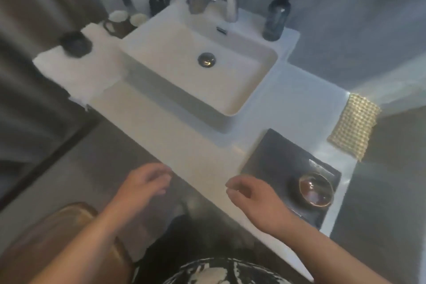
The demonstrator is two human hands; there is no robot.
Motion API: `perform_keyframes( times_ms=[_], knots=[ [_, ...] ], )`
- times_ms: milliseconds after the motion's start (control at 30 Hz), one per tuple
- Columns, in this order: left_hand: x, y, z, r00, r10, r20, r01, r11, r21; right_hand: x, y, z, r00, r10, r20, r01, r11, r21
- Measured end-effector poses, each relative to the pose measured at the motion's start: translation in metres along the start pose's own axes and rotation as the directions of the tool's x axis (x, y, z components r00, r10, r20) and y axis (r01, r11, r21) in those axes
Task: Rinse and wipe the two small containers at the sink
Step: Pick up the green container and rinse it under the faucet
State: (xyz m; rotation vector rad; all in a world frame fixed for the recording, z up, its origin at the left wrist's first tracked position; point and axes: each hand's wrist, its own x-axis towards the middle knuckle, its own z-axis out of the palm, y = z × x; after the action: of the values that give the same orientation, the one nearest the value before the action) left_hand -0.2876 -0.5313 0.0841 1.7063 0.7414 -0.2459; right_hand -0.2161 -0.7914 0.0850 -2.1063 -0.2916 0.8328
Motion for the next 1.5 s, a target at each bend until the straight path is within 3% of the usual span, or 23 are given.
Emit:
perform_keyframes(
  times_ms=[233,667,1033,1300,1500],
  knots=[
    [-0.013,-0.029,-0.082,0.974,-0.061,-0.217,-0.007,0.953,-0.302,0.066,-0.083,0.046,0.984,-0.103,0.144,0.110,0.993,-0.039],
    [0.010,-0.072,-0.271,0.878,-0.153,-0.453,-0.137,0.827,-0.546,0.171,-0.239,0.197,0.916,-0.213,0.341,0.277,0.949,-0.152],
    [0.051,-0.071,-0.340,0.832,-0.173,-0.527,-0.165,0.829,-0.534,0.255,-0.301,0.223,0.900,-0.273,0.341,0.338,0.929,-0.149],
    [0.152,-0.010,-0.395,0.849,-0.060,-0.525,-0.221,0.862,-0.455,0.329,-0.298,0.214,0.940,-0.179,0.291,0.211,0.974,-0.079],
    [0.223,0.024,-0.424,0.871,-0.122,-0.475,-0.136,0.871,-0.473,0.399,-0.321,0.210,0.949,-0.143,0.281,0.148,0.989,0.006]
  ],
)
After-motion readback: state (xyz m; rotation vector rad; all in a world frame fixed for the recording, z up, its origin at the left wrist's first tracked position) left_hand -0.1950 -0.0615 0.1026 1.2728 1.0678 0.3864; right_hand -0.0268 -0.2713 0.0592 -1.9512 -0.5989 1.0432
